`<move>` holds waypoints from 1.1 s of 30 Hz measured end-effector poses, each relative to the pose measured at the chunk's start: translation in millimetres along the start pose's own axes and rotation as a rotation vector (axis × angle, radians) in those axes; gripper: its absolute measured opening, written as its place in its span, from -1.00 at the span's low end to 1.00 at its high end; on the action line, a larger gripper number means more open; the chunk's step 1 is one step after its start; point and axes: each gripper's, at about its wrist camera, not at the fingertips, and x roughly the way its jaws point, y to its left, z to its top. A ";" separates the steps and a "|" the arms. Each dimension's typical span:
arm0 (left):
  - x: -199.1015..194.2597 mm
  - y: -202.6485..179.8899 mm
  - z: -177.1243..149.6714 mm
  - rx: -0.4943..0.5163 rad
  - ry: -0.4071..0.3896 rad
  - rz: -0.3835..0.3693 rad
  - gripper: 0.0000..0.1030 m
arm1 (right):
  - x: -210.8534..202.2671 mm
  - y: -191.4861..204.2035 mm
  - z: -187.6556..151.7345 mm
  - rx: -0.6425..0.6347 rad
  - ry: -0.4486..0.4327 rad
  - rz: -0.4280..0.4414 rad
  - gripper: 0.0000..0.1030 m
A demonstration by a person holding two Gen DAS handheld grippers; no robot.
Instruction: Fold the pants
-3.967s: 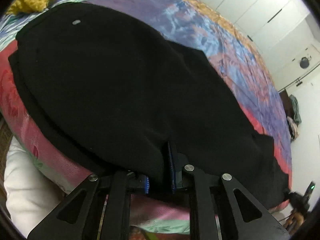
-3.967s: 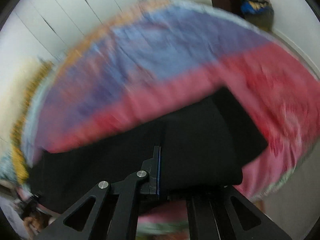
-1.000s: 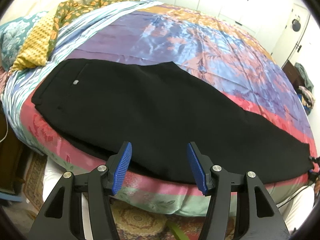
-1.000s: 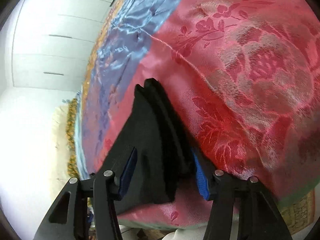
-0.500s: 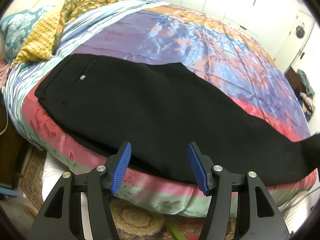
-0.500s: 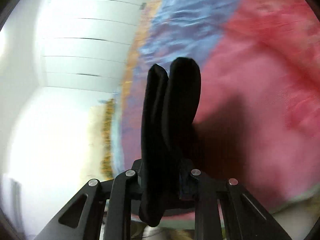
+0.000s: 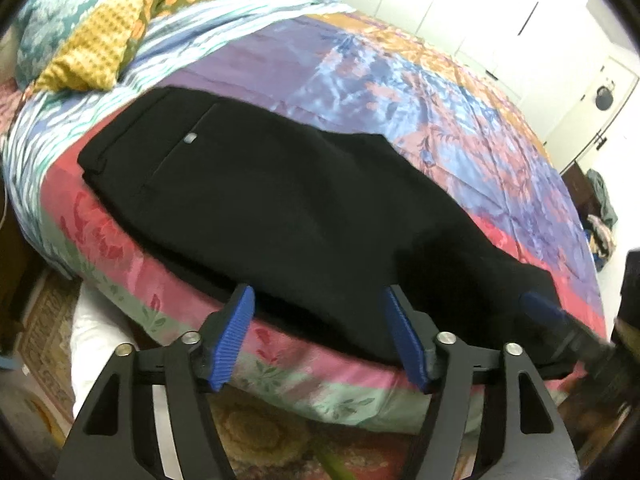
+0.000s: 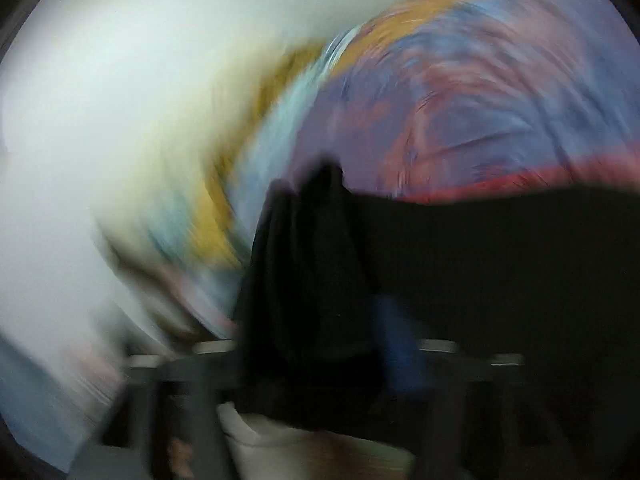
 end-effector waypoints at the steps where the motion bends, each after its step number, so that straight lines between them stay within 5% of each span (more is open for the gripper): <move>1: -2.8 3.0 -0.4 -0.002 -0.004 -0.012 0.36 | 0.1 11.3 -9.3 -0.100 0.015 -0.050 0.63; 5: -8.1 -10.2 -1.7 0.053 -0.002 -0.137 0.36 | -52.3 15.9 -50.4 -0.292 -0.080 -0.247 0.73; 9: 15.5 -66.2 -0.7 0.206 0.111 -0.283 -0.11 | -104.1 -27.3 -75.9 -0.175 -0.193 -0.405 0.90; 15: 66.2 -104.9 -6.6 0.281 0.229 -0.166 -0.33 | -151.4 -81.6 -83.8 0.128 -0.322 -0.441 0.90; 18: 73.1 -116.6 -10.3 0.320 0.249 -0.145 -0.93 | -151.0 -83.2 -80.9 0.139 -0.334 -0.432 0.90; 20: 71.1 -118.5 -11.1 0.322 0.251 -0.144 -0.96 | -143.7 -80.5 -77.9 0.121 -0.321 -0.418 0.90; 23: 47.9 -105.8 -11.9 0.301 0.229 -0.173 -0.96 | -144.0 -77.3 -78.4 0.091 -0.327 -0.416 0.90; 30: 59.3 -96.9 -25.0 0.317 0.264 -0.097 -0.80 | -134.7 -87.0 -81.2 0.122 -0.308 -0.388 0.90; 32: 42.3 -101.2 -16.7 0.335 0.201 -0.094 -0.34 | -134.5 -87.9 -82.2 0.125 -0.307 -0.392 0.90; 33: 34.8 -99.4 -11.8 0.328 0.158 -0.094 0.15 | -136.1 -87.6 -83.0 0.125 -0.314 -0.394 0.90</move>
